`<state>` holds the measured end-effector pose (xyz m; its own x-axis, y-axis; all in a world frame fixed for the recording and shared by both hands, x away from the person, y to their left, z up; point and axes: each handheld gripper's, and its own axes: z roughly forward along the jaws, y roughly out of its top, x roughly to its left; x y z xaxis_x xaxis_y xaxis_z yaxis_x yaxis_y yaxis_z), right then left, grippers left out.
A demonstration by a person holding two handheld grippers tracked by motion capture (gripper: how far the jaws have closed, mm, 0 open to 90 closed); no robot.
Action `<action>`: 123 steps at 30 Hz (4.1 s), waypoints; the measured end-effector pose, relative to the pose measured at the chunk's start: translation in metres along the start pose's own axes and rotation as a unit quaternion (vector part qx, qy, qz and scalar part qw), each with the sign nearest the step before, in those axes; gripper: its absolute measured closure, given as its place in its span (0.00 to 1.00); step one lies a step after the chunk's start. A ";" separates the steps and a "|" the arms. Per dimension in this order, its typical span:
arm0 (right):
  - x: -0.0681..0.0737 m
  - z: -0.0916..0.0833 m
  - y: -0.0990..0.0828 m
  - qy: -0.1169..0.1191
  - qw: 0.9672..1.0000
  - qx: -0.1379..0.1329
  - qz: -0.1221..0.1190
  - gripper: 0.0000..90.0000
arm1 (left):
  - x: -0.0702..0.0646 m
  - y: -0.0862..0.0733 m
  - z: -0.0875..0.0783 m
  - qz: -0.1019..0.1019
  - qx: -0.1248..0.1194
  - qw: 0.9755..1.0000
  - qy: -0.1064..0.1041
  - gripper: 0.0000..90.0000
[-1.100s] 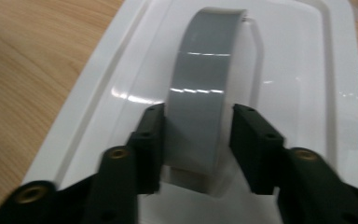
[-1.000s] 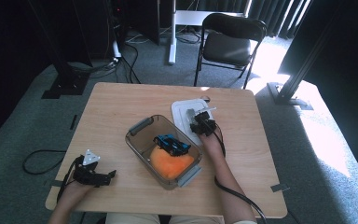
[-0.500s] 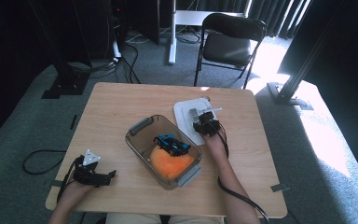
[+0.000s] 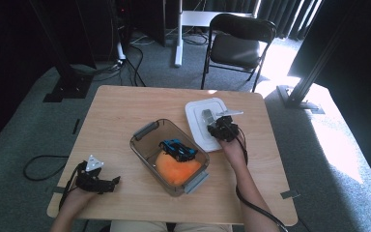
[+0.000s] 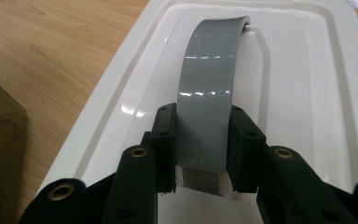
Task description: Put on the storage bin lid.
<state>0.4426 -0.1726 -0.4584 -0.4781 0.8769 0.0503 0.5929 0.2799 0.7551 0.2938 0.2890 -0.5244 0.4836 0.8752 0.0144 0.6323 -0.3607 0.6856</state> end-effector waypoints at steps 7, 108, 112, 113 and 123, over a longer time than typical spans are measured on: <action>-0.001 -0.018 0.005 0.004 1.000 -0.011 -0.006 0.75 | 0.000 0.000 0.000 0.000 0.000 1.000 0.001 0.01; 0.140 -0.083 0.006 0.232 0.962 0.006 -0.142 0.75 | 0.000 0.000 0.000 0.000 0.001 1.000 0.000 0.01; 0.138 -0.082 0.001 0.239 0.961 0.010 -0.140 0.75 | 0.000 0.000 0.000 0.001 0.001 1.000 0.000 0.01; 0.138 -0.082 0.000 0.241 0.961 0.007 -0.138 0.75 | 0.000 0.000 0.000 0.001 0.001 1.000 0.000 0.01; 0.139 -0.082 -0.001 0.237 0.961 0.002 -0.143 0.75 | 0.000 0.000 0.000 0.001 0.001 1.000 0.001 0.01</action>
<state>0.3225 -0.0830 -0.3990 -0.8627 0.4875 0.1346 0.3958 0.4851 0.7797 0.2939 0.2890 -0.5244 0.4834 0.8752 0.0162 0.6332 -0.3624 0.6839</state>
